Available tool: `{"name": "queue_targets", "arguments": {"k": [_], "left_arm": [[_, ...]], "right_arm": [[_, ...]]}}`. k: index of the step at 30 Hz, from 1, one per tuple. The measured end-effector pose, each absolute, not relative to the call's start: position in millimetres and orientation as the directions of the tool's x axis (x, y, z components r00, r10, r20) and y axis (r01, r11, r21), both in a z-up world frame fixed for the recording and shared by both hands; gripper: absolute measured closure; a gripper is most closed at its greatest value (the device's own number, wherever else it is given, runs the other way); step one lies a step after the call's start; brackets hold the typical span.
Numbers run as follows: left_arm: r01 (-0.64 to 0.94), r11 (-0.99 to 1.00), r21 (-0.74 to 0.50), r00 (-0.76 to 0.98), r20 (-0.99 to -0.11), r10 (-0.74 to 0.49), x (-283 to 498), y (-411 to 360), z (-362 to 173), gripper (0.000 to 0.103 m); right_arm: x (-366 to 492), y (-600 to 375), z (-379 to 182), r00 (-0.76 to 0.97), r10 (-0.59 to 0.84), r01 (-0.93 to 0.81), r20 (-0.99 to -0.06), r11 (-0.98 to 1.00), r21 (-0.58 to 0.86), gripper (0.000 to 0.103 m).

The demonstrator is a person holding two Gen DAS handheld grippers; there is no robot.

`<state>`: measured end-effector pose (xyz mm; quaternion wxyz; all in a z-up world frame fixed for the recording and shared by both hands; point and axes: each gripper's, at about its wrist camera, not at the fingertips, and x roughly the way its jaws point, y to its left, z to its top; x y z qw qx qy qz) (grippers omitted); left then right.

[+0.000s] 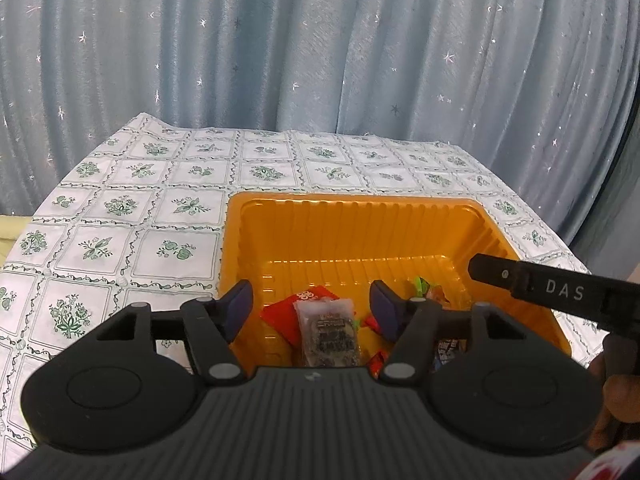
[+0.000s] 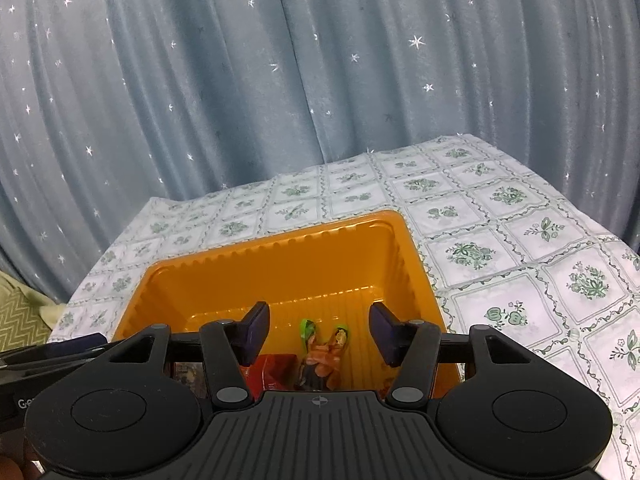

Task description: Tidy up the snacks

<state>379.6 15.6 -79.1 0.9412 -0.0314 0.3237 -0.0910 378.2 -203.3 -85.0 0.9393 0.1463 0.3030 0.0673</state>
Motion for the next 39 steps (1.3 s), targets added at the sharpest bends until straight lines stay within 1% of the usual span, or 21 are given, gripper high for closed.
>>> {"name": "queue_targets", "arguments": {"k": [5, 9, 12, 14, 16, 18, 21, 23, 25, 28, 31, 39], "left_arm": [[0.15, 0.983, -0.11, 0.774, -0.605, -0.186, 379, 13, -80, 0.038], [0.15, 0.983, -0.104, 0.775, -0.604, -0.183, 377, 12, -79, 0.033], [0.149, 0.983, -0.103, 0.773, -0.607, -0.181, 373, 12, -79, 0.03], [0.15, 0.984, -0.093, 0.772, -0.61, -0.176, 369, 11, -79, 0.026], [0.154, 0.984, -0.089, 0.771, -0.612, -0.176, 364, 9, -79, 0.023], [0.157, 0.984, -0.084, 0.771, -0.612, -0.175, 360, 8, -78, 0.021], [0.161, 0.983, -0.085, 0.779, -0.601, -0.179, 350, 6, -74, 0.011], [0.163, 0.984, -0.077, 0.781, -0.599, -0.176, 342, 4, -72, 0.008], [0.162, 0.984, -0.07, 0.782, -0.6, -0.171, 335, 2, -71, 0.003], [0.146, 0.987, -0.073, 0.785, -0.598, -0.16, 321, 2, -68, 0.0], [0.14, 0.986, -0.089, 0.781, -0.602, -0.166, 305, 2, -65, 0.0], [0.111, 0.987, -0.112, 0.776, -0.611, -0.157, 254, 5, -59, 0.0]], "right_arm": [[377, -203, -85, 0.808, 0.204, -0.035, -0.552, 0.953, 0.301, 0.048], [374, -203, -83, 0.81, 0.188, -0.034, -0.556, 0.961, 0.276, 0.047], [370, -206, -83, 0.809, 0.181, -0.022, -0.559, 0.96, 0.279, 0.042], [366, -209, -81, 0.81, 0.179, -0.011, -0.559, 0.957, 0.291, 0.035], [361, -211, -79, 0.813, 0.172, -0.004, -0.557, 0.957, 0.29, 0.032], [354, -212, -77, 0.814, 0.163, 0.0, -0.558, 0.96, 0.281, 0.03], [341, -215, -75, 0.812, 0.154, 0.005, -0.563, 0.963, 0.27, 0.028], [334, -216, -72, 0.812, 0.151, 0.003, -0.564, 0.965, 0.263, 0.027], [327, -217, -69, 0.814, 0.143, 0.008, -0.563, 0.966, 0.257, 0.026], [315, -222, -65, 0.817, 0.132, 0.023, -0.561, 0.965, 0.259, 0.022], [298, -227, -63, 0.818, 0.12, 0.038, -0.563, 0.965, 0.26, 0.019], [250, -231, -53, 0.816, 0.142, 0.028, -0.56, 0.959, 0.283, 0.018]]}}
